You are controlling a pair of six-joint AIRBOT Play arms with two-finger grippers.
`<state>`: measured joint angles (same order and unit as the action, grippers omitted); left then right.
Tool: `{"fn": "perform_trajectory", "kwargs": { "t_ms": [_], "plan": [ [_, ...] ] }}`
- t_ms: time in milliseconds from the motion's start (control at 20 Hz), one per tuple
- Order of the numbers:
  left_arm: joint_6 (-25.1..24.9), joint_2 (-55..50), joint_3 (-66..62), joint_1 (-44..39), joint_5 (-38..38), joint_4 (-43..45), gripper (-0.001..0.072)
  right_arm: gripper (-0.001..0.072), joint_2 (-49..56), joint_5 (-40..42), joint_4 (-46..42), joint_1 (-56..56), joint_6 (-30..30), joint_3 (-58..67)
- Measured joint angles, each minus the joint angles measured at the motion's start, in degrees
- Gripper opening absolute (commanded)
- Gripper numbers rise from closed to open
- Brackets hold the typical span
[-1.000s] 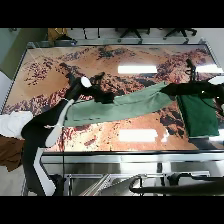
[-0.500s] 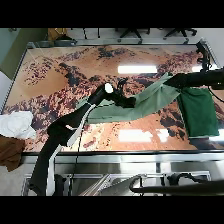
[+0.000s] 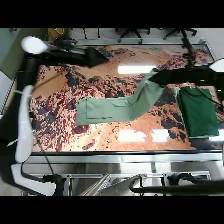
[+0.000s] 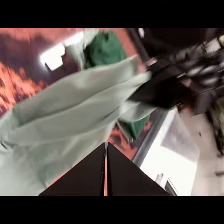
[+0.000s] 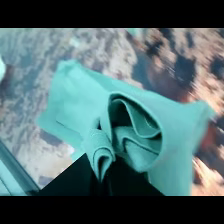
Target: Fold the shirts.
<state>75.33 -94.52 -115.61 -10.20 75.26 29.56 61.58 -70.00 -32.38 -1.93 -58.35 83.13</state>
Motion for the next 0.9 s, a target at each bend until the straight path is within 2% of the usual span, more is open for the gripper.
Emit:
{"fn": "perform_trajectory", "kwargs": {
  "t_ms": [200, 300, 400, 450, 500, 550, 600, 650, 750, 900],
  "plan": [
    [-1.73, 12.76, 4.70, 9.64, 2.38, -1.79, 0.0019, 0.0026, 5.40, 18.56, 1.27, 18.97, 0.00, 0.00],
    [-2.86, 17.77, 8.63, 13.27, 3.32, -1.99, 0.0018, 0.0025, 10.54, 31.26, 1.46, 29.62, 0.00, 0.00],
    [-4.26, 22.12, 13.66, 15.74, 3.69, -2.40, 0.0018, 0.0037, 16.59, 47.54, 1.66, 40.04, 0.59, 0.00],
    [-5.05, 24.09, 16.55, 16.59, 3.67, -2.43, 0.0019, 0.0232, 19.69, 56.41, 1.84, 44.94, 1.40, 0.09],
    [-5.60, 25.66, 19.19, 17.14, 3.63, -2.43, 0.0019, 0.0462, 22.36, 63.54, 1.77, 48.83, 2.32, 0.33],
    [-6.08, 27.10, 21.90, 17.57, 3.58, -2.43, 0.0018, 0.0503, 24.57, 68.98, 0.87, 51.91, 2.84, 0.72],
    [-6.56, 28.26, 24.20, 17.90, 3.32, -2.45, 0.0018, 0.0501, 26.25, 72.28, -0.04, 54.14, 3.34, 1.18],
    [-6.91, 29.11, 25.99, 18.16, 3.17, -2.47, 0.0019, 0.0501, 27.23, 73.31, -0.92, 55.54, 3.58, 1.57],
    [-7.32, 30.23, 28.48, 18.60, 2.91, -2.60, 0.0018, 0.0500, 27.21, 70.29, -2.12, 56.04, 3.98, 2.03],
    [-7.50, 30.97, 30.10, 18.88, 2.75, -2.82, 0.0019, 0.0501, 23.32, 58.64, -3.19, 52.09, 4.42, 2.38]
  ]
}}
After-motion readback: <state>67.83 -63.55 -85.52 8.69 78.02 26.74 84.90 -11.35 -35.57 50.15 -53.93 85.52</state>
